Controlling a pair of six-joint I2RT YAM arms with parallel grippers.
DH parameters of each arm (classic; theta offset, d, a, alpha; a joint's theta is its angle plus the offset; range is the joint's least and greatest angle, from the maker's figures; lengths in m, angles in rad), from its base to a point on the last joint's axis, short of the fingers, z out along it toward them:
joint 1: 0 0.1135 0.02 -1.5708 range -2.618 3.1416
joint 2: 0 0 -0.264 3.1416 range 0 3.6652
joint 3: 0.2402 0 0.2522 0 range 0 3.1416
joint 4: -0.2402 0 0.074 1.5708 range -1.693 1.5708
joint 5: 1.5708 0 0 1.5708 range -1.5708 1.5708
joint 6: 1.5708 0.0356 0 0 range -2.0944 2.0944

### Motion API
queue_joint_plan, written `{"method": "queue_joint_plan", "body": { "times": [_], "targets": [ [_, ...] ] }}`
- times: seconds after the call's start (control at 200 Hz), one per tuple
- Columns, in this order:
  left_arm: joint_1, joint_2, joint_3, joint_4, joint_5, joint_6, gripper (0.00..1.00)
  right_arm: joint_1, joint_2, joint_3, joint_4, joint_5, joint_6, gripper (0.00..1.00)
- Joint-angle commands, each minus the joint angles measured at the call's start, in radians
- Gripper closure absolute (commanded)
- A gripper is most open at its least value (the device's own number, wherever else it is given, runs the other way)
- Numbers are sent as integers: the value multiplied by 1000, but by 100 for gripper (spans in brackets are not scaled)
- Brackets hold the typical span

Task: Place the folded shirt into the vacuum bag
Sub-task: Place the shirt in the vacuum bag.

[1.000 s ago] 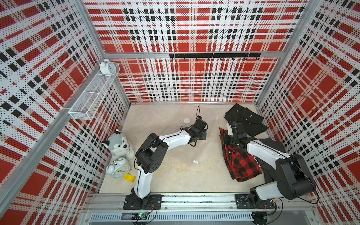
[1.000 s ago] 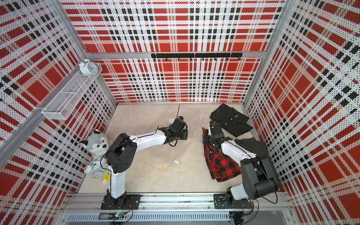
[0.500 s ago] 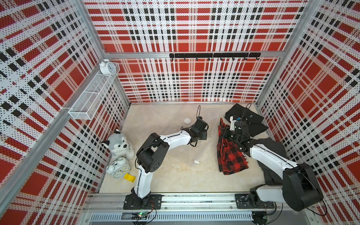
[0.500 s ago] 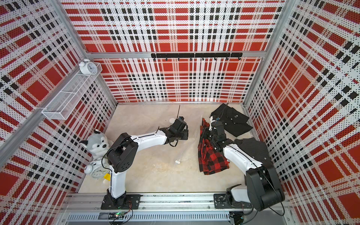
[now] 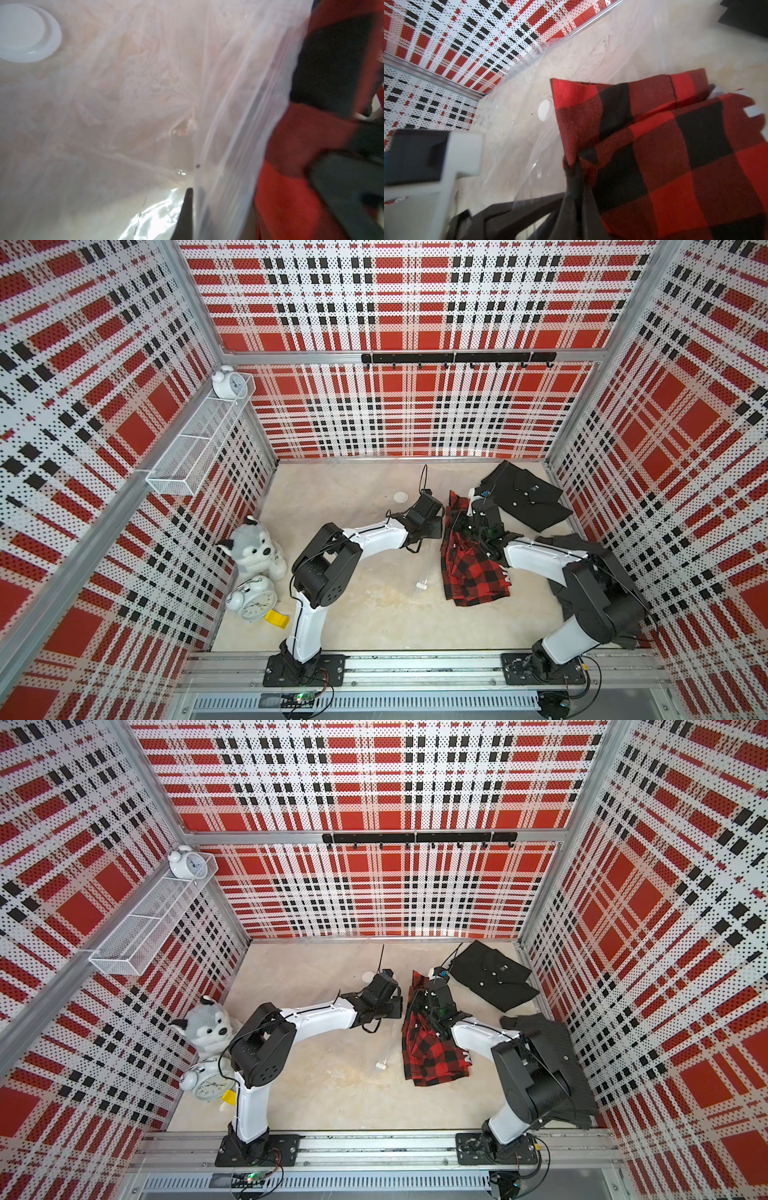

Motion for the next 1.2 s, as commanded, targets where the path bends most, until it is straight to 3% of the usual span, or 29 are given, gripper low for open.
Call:
{"method": "queue_joint_plan", "body": {
  "times": [0.0, 0.391, 0.621, 0.741, 0.832, 1.097, 1.197],
  "targets": [
    [-18, -89, -30, 63, 55, -19, 100, 0, 53, 52, 75, -1, 22, 100],
    [-55, -170, -94, 75, 56, -15, 100, -83, 230, 121, 62, -84, 72, 100],
    [-70, -180, -157, 75, -7, -24, 100, -106, 275, 197, -16, -145, 39, 100],
    [-71, -166, -158, 86, -34, -25, 100, -105, 240, 192, -42, -163, 23, 67],
    [-70, -149, -149, 100, -24, -30, 100, -106, 190, 183, -82, -155, 1, 54],
    [-74, -107, -140, 116, -17, -39, 100, -109, 8, 121, -248, -133, -91, 33],
    [-73, -94, -141, 115, -11, -39, 100, -105, -80, 59, -309, -148, -129, 32]
  ]
}}
